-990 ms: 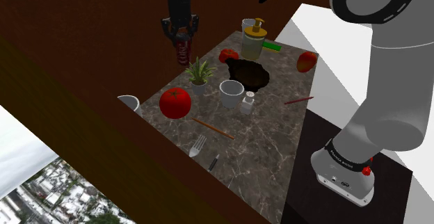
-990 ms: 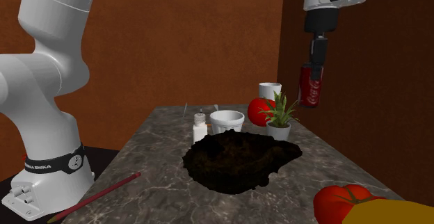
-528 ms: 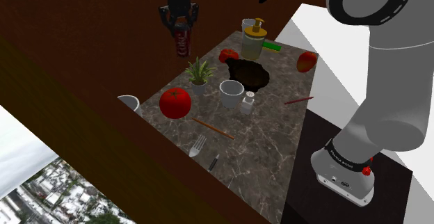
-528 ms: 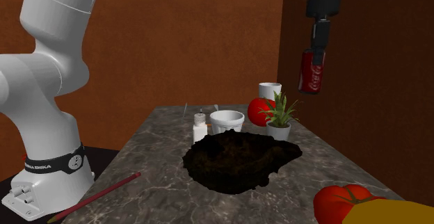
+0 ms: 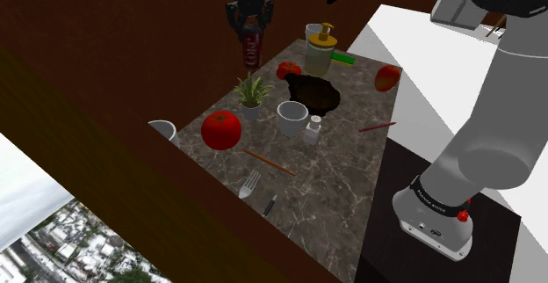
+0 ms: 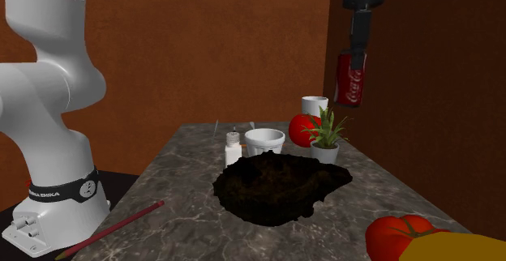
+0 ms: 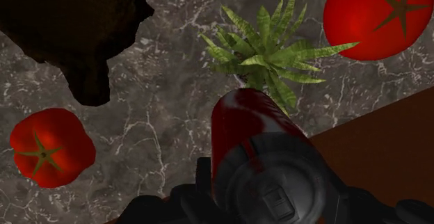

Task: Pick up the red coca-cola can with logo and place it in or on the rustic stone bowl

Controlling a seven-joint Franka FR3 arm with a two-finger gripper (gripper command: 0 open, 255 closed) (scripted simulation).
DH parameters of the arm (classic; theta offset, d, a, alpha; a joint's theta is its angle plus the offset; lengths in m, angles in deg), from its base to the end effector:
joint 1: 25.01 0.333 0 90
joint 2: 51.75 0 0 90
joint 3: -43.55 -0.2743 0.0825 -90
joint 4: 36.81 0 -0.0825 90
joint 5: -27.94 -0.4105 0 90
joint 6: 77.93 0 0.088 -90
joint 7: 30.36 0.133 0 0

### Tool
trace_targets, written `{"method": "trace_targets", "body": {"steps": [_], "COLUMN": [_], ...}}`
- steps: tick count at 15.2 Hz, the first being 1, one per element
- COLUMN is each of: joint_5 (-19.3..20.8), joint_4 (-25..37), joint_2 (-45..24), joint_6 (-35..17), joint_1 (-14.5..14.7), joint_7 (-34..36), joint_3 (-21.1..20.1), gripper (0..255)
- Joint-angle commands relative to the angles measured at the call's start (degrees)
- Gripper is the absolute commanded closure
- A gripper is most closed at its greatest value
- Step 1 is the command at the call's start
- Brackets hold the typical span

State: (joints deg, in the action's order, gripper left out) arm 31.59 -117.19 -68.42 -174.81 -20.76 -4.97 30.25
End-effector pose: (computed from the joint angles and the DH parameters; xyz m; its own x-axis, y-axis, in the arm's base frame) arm 0.6379 0.1772 0.4747 0.9904 -0.1385 0.0030 -0.1385 -0.9904 -0.0045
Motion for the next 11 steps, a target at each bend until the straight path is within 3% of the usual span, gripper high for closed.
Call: {"method": "trace_targets", "body": {"steps": [1, 11], "joint_5": [-1.1, -4.6], "joint_4": [-5.2, -25.0], "joint_2": [4.3, 21.9], "joint_6": [-1.0, -3.6], "joint_1": [-1.8, -8.2], "joint_7": [-2.2, -13.8], "joint_3": [0.5, 5.5], "gripper": [255, 255]}}
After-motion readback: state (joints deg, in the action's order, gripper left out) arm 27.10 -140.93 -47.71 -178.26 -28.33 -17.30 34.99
